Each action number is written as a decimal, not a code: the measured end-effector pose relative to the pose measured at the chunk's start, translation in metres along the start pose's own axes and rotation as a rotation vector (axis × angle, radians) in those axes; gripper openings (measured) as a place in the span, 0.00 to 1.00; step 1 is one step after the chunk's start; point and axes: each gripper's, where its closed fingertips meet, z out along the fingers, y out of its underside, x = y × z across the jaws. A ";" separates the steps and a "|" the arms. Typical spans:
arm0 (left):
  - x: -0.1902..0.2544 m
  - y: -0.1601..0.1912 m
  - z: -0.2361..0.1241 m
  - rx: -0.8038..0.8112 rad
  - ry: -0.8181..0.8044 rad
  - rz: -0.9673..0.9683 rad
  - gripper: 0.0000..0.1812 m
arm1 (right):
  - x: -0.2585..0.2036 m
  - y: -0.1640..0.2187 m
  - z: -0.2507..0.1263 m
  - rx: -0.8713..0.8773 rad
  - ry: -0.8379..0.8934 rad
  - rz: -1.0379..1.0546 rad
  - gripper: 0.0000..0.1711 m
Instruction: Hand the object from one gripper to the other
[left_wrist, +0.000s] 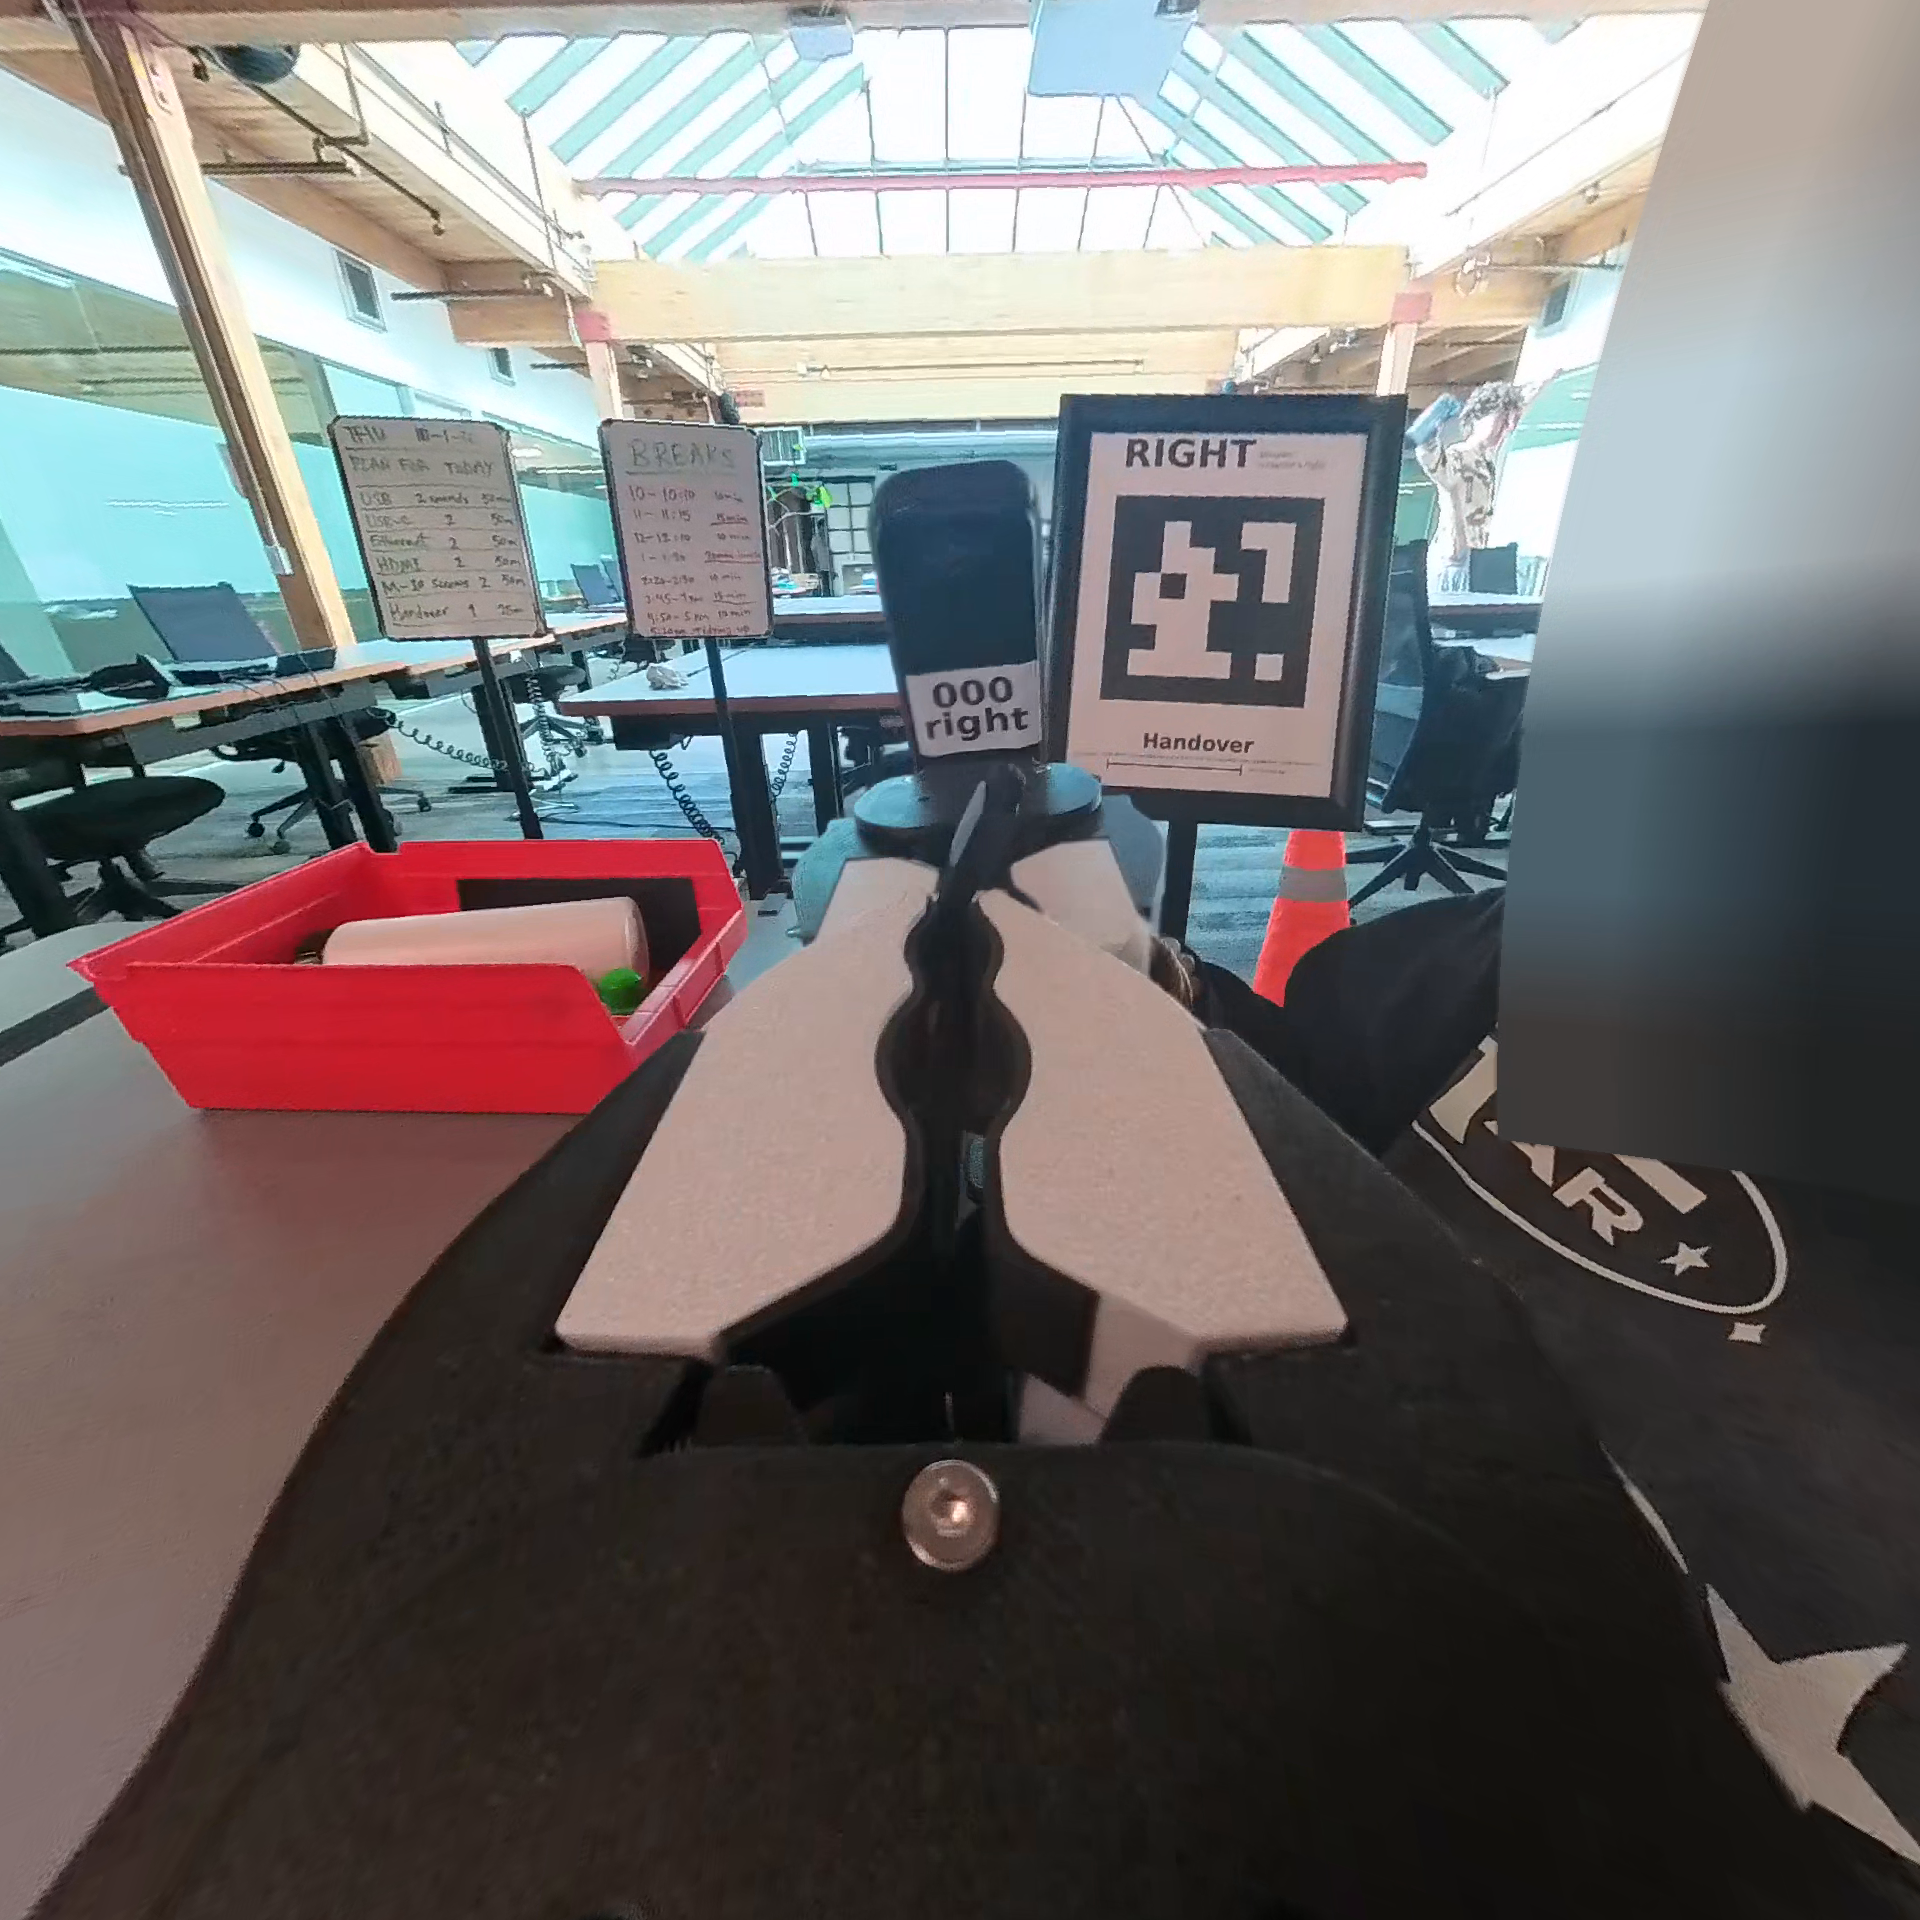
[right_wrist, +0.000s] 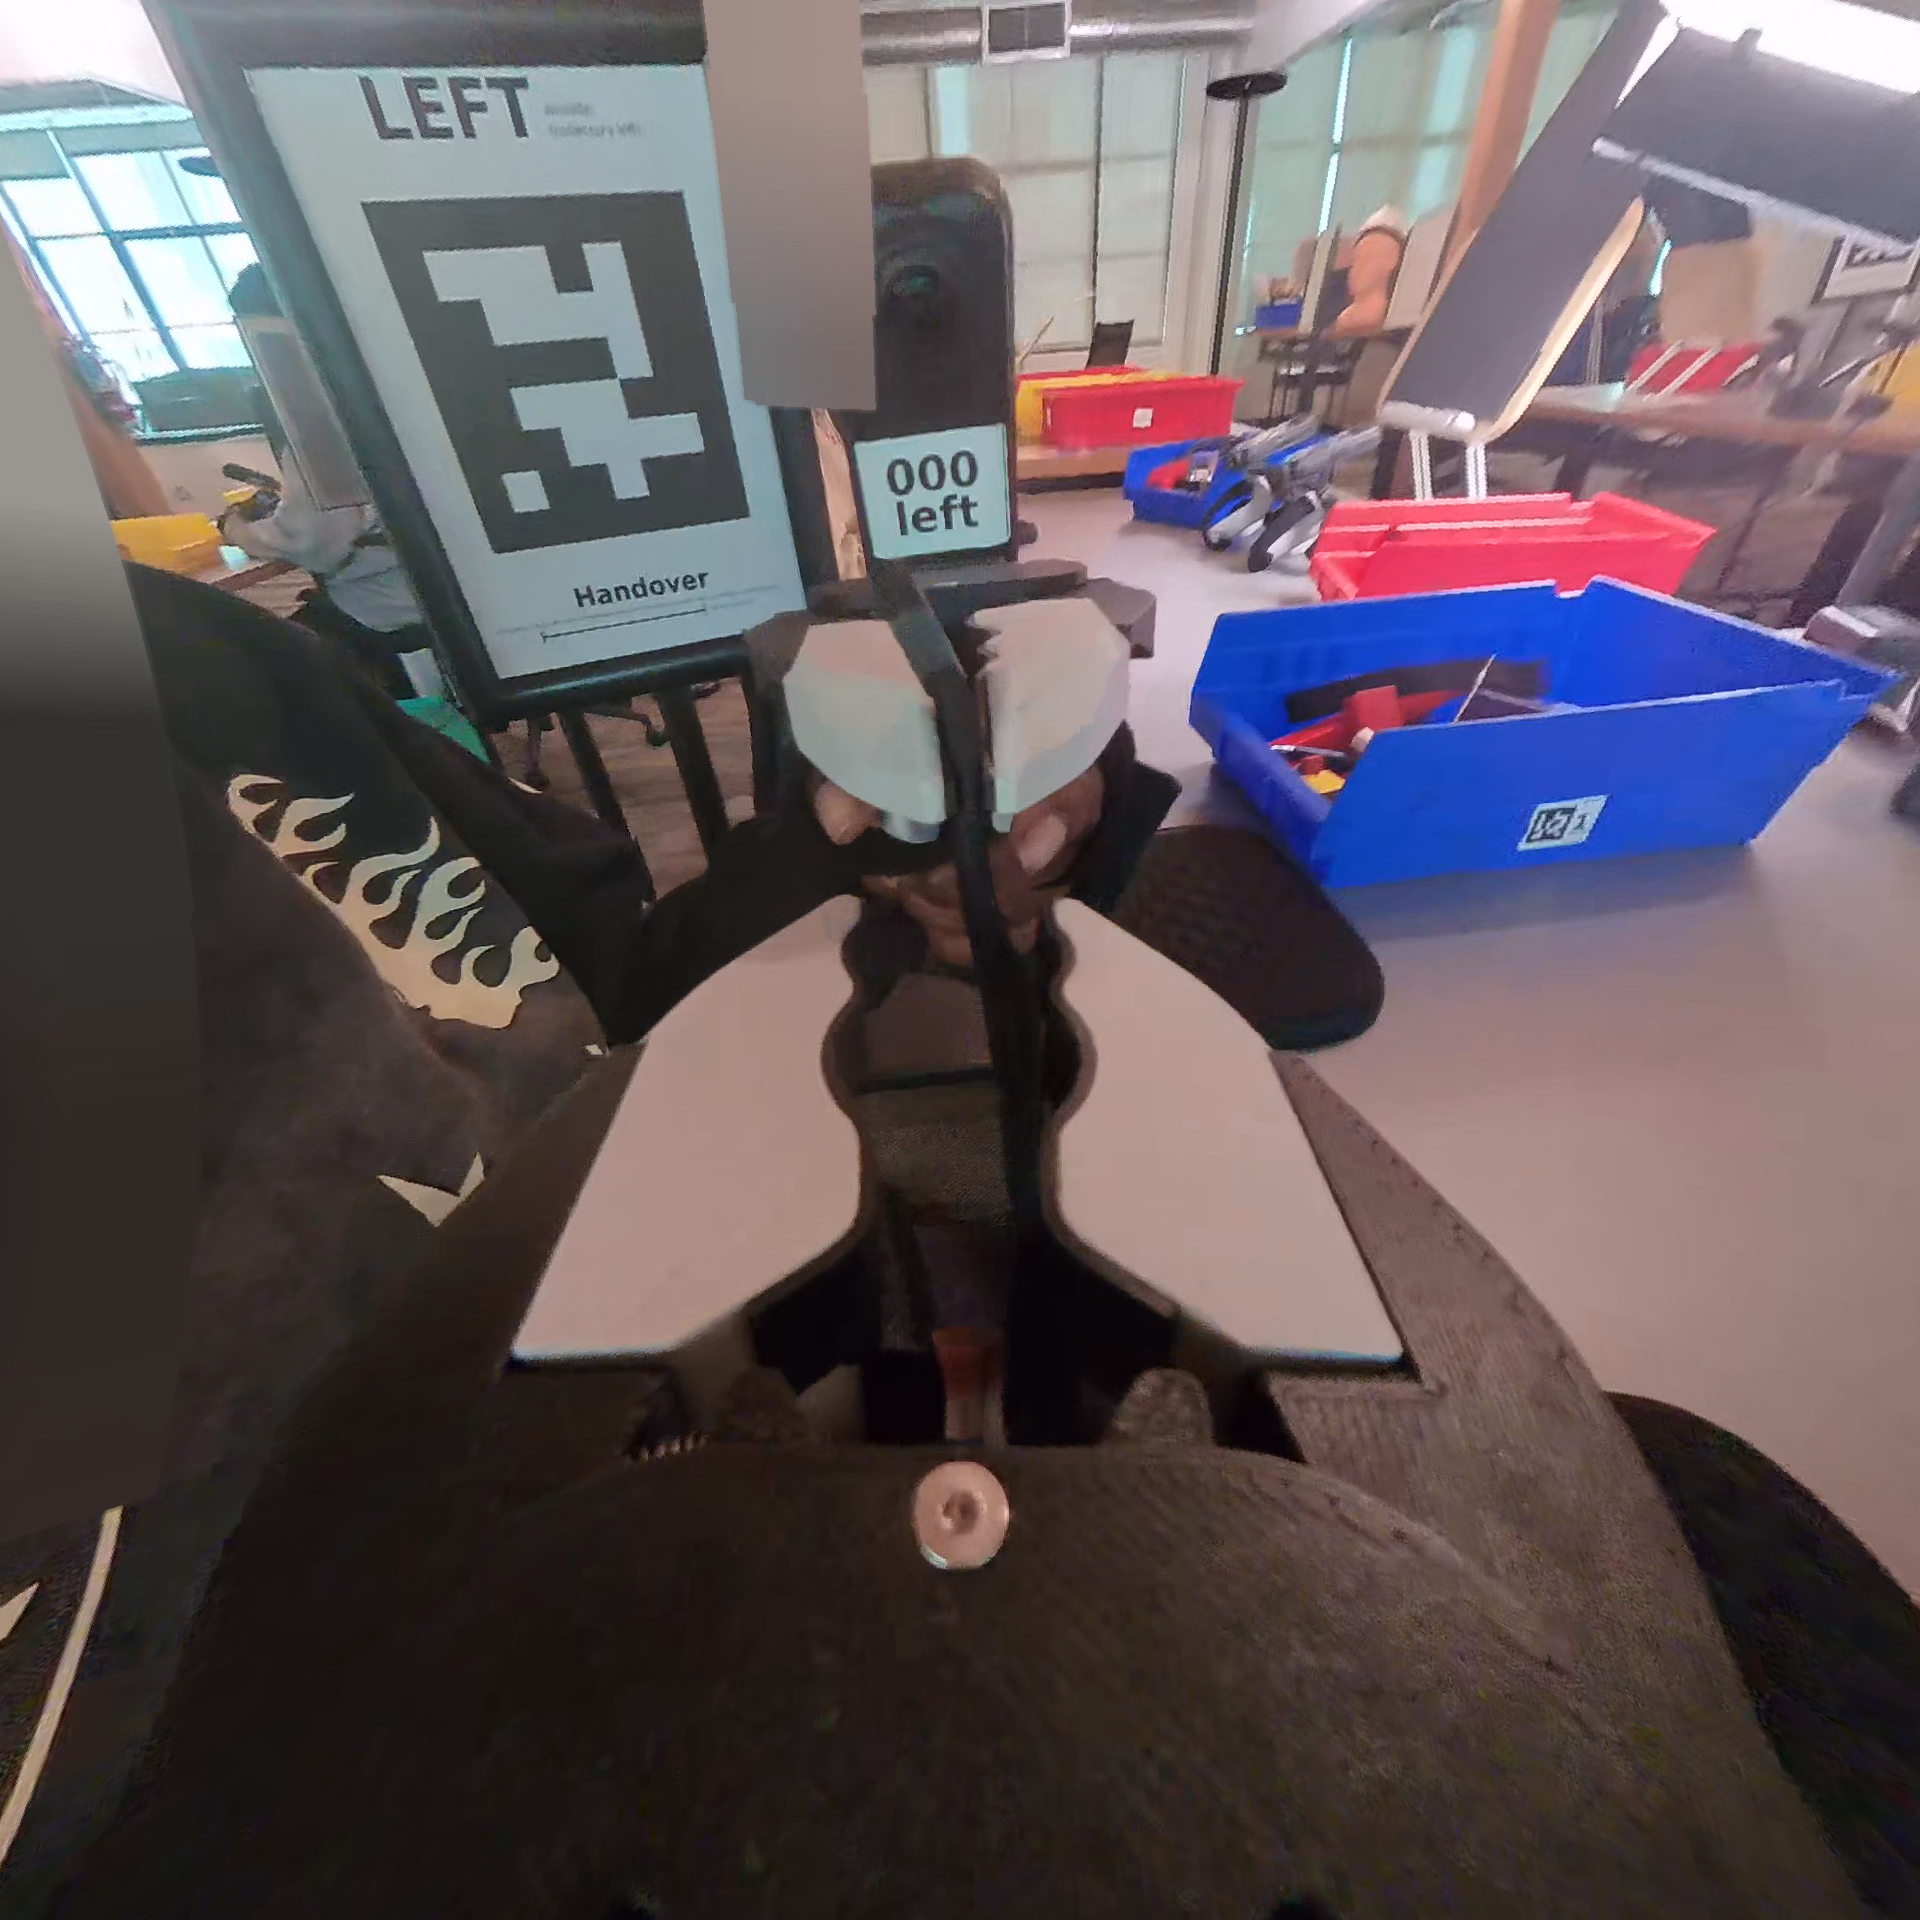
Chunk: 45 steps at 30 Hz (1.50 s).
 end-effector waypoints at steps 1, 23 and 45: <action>0.001 0.000 0.000 0.003 0.006 -0.006 0.02 | 0.000 0.002 0.001 -0.010 0.000 0.010 0.14; -0.007 0.033 0.012 -0.151 0.021 -0.167 0.16 | 0.014 -0.030 -0.021 0.205 0.042 0.062 0.02; -0.011 0.000 0.000 0.071 0.043 -0.245 0.08 | 0.009 -0.013 -0.010 0.115 -0.027 0.091 0.03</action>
